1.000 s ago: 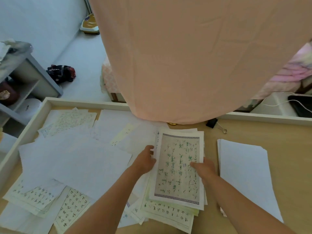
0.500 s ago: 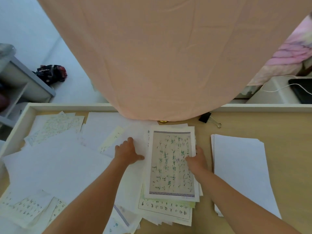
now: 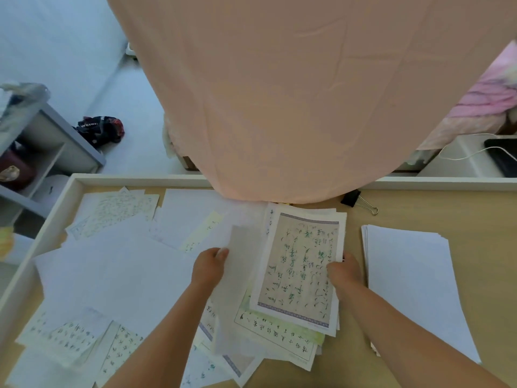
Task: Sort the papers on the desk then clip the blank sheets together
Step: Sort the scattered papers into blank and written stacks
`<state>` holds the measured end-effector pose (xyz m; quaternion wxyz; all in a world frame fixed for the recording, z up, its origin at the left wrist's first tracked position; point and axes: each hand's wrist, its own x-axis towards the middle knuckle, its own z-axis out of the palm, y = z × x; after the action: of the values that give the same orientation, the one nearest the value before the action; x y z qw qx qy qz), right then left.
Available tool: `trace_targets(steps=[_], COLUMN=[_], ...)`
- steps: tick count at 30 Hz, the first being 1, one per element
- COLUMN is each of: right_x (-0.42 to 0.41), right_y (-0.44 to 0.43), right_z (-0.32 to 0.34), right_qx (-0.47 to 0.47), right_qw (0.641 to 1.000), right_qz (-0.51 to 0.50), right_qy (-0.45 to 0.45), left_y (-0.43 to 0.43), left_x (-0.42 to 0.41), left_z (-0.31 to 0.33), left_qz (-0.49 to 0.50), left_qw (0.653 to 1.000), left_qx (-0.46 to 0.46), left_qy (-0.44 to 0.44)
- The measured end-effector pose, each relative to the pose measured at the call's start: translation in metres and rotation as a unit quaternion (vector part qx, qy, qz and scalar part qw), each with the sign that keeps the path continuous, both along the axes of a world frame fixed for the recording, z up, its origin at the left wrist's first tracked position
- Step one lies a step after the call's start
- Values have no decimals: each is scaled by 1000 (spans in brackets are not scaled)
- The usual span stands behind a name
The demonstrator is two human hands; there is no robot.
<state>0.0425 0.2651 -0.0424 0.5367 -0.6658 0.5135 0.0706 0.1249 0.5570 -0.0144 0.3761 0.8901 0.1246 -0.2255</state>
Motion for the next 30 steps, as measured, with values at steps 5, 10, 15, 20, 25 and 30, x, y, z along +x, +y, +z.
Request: trace_targets(steps=[5,10,15,20,25,30], right_x=[-8,-20,-28,-29,-27,-20], right_y=[11,34,64,78,61,59], right_z=[5,2,8,11,22,32], right_qx=[6,-4,-16,-111,-133,10], right_qw=[999,999,974,926,958,959], right_qz=[-34,38,225,360,250,280], right_qy=[1,10,31,27,51,-37], left_y=[24,35,29,27,56,63], left_x=[-34,-46,-53,-66,-71,-76], left_z=[-12,1,-5,-16,-18,-18], left_qz=[41,-73,-12,11,98,120], left_qw=[990,954,961,974,954,929], left_qx=[-64,-97,-137,-164,-240,-293], left_qy=[122,273,241,153,154,194])
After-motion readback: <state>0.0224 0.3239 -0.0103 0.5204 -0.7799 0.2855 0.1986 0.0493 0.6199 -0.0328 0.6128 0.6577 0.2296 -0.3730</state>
